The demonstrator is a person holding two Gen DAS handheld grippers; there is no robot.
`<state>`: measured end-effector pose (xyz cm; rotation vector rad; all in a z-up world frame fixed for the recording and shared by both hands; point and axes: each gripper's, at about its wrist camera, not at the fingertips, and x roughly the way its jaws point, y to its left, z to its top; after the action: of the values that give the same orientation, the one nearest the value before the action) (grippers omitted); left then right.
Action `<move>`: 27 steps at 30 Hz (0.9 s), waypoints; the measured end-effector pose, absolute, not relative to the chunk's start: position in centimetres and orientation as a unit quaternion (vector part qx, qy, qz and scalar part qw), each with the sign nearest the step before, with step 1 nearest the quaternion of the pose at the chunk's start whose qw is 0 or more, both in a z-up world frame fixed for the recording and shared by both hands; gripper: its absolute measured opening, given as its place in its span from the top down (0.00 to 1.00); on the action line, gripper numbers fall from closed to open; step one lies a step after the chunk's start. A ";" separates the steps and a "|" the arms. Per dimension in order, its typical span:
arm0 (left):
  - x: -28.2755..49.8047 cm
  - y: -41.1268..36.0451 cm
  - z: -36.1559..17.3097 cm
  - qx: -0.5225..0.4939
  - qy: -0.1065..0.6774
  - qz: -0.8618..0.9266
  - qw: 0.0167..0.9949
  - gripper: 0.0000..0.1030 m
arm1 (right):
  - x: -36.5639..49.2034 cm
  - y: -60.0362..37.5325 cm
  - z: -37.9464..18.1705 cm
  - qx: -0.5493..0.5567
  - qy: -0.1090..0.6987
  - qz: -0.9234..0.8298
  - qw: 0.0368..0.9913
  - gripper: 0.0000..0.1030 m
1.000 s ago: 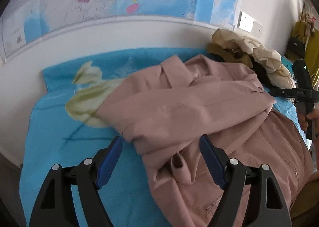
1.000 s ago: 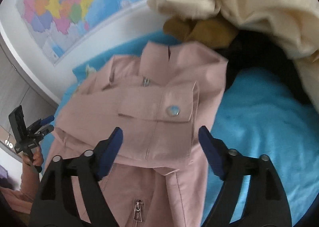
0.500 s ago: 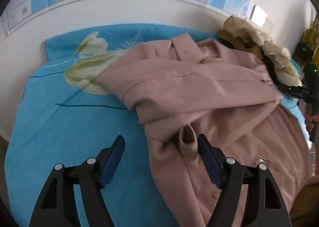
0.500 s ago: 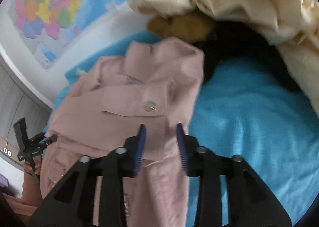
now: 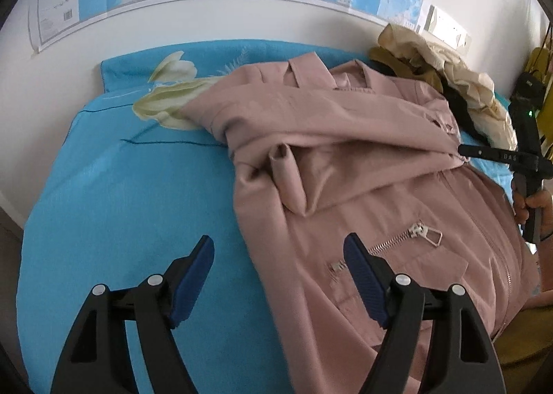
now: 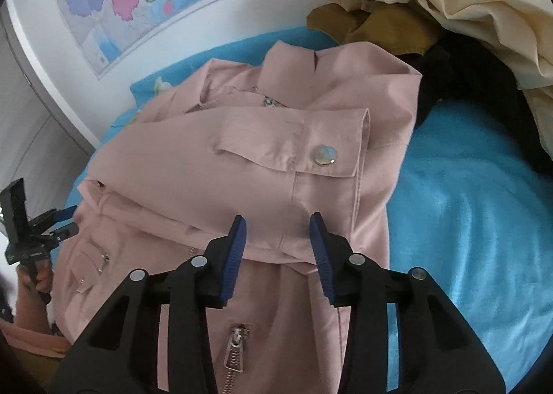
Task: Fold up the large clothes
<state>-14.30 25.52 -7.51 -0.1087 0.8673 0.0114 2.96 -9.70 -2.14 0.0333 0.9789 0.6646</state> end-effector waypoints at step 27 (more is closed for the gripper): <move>-21.0 23.9 -8.9 -0.116 0.439 -0.037 0.890 0.25 | -6.5 -20.1 -2.5 0.113 0.485 0.339 0.798 0.21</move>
<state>-21.00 23.94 -8.88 -0.2405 0.9111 -0.0761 -6.48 -20.07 -2.48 0.2423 1.0416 0.7275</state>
